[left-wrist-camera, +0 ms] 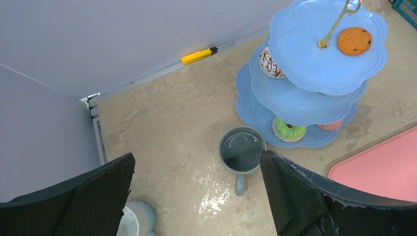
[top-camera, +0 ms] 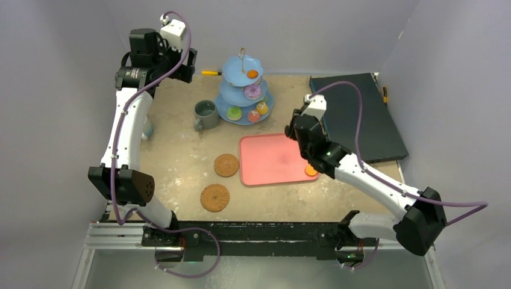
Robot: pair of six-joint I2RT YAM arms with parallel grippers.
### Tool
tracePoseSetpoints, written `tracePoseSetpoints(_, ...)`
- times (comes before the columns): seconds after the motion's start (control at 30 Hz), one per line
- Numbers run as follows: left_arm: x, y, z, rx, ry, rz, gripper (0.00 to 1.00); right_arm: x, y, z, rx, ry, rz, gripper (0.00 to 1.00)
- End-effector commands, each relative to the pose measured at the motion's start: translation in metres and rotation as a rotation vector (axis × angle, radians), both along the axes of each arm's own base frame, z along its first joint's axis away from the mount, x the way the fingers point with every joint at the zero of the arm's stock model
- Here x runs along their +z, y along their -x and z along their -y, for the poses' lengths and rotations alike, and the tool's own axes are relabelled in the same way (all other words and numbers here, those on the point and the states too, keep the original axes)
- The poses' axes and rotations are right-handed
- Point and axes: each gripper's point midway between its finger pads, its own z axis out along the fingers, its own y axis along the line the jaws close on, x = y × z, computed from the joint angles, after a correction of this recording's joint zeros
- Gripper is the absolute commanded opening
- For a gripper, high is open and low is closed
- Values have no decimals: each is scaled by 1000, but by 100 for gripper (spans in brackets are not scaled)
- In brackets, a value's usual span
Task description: Serve the afternoon tea
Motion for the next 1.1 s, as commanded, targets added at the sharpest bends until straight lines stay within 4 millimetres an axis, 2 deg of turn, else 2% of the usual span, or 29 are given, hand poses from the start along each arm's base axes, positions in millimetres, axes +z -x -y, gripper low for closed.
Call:
tracePoseSetpoints(0.0,7,1,-5,5,2,31,99,117,-36,-36,102,-70,242,39)
tracePoseSetpoints(0.03,6,2,-6,7,2,30,99,144,-44,-45,121,-82,290,39)
tracePoseSetpoints(0.13,6,3,-8,10,6,31,99,187,-67,-71,179,-81,370,39)
tracePoseSetpoints(0.23,7,5,-8,12,10,31,99,207,-91,-104,247,-82,400,39)
tracePoseSetpoints(0.33,9,6,-12,19,4,37,99,219,-106,-135,334,-101,417,39)
tracePoseSetpoints(0.47,14,6,-16,28,-1,53,99,223,-115,-161,416,-108,412,39)
tracePoseSetpoints(0.6,13,4,-17,29,8,53,99,226,-120,-172,446,-111,426,39)
tracePoseSetpoints(0.83,9,2,-15,26,18,43,99,214,-131,-190,492,-96,427,39)
tracePoseSetpoints(0.93,9,2,-16,28,16,42,99,203,-143,-199,491,-82,415,39)
tracePoseSetpoints(1.07,10,3,-18,32,10,45,99,200,-158,-210,487,-68,429,39)
